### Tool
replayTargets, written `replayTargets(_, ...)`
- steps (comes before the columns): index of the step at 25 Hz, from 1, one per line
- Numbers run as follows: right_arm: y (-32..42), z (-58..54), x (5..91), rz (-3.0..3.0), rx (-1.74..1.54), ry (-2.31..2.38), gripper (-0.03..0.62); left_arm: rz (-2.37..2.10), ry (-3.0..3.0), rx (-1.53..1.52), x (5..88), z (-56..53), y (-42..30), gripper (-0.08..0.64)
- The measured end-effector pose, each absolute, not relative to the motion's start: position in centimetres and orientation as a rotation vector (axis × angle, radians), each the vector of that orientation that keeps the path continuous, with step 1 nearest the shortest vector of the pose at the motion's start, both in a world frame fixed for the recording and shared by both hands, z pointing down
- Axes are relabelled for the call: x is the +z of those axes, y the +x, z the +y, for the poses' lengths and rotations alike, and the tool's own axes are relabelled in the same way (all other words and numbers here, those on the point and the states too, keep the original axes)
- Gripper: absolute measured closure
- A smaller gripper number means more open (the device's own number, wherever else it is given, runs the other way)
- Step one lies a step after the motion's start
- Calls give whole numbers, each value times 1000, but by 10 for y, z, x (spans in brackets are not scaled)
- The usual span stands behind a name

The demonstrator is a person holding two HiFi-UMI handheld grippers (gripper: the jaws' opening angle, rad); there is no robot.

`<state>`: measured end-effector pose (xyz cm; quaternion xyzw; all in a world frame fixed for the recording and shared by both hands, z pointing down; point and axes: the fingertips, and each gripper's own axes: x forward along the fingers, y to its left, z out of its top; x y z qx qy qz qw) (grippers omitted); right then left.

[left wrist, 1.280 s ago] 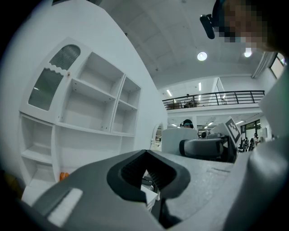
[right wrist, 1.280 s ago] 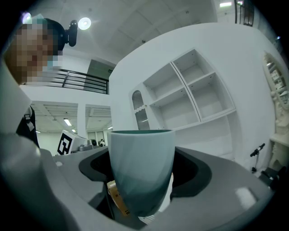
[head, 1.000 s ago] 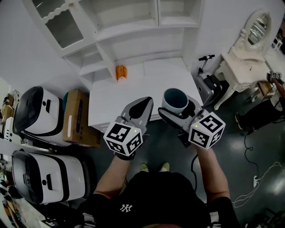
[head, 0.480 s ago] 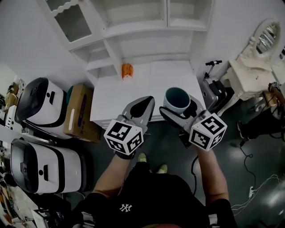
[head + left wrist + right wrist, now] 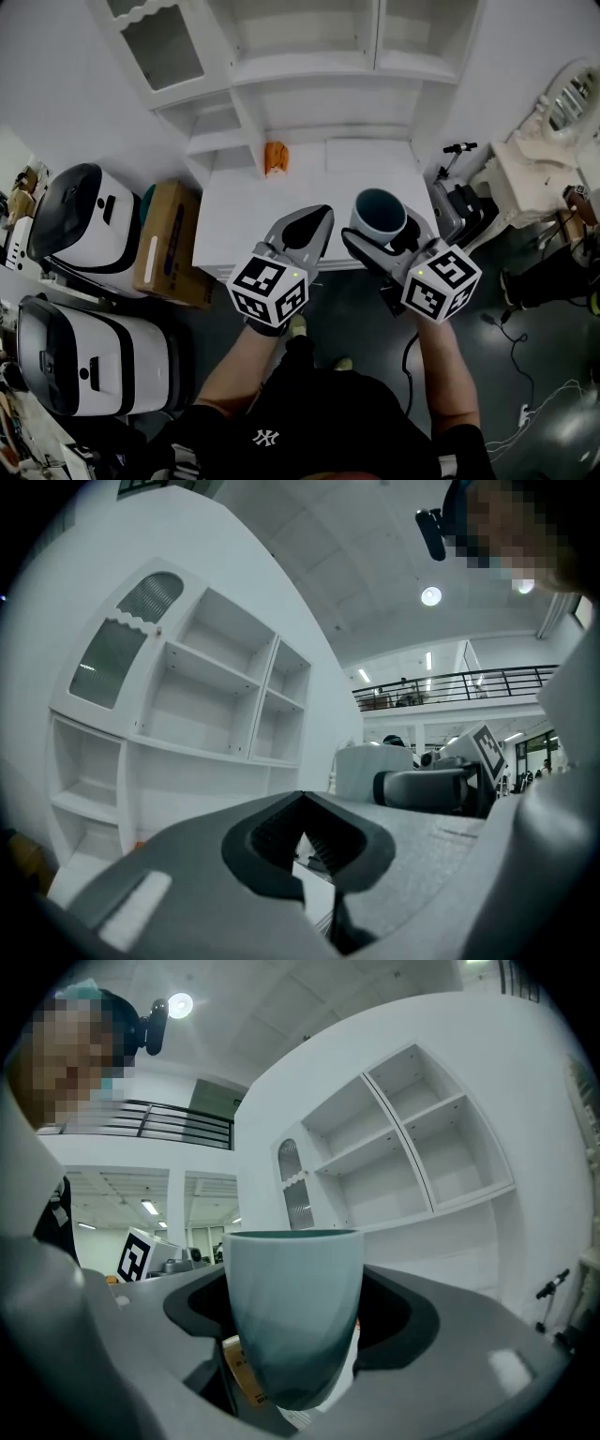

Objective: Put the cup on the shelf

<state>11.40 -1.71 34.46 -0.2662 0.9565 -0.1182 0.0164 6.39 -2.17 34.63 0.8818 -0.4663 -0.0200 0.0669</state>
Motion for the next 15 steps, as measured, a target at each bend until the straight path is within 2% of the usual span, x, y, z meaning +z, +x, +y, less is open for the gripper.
replayTargets(15,36,-156,326,2925,-329,-981,190,-1292,2730,-56,335,-166,-15,560)
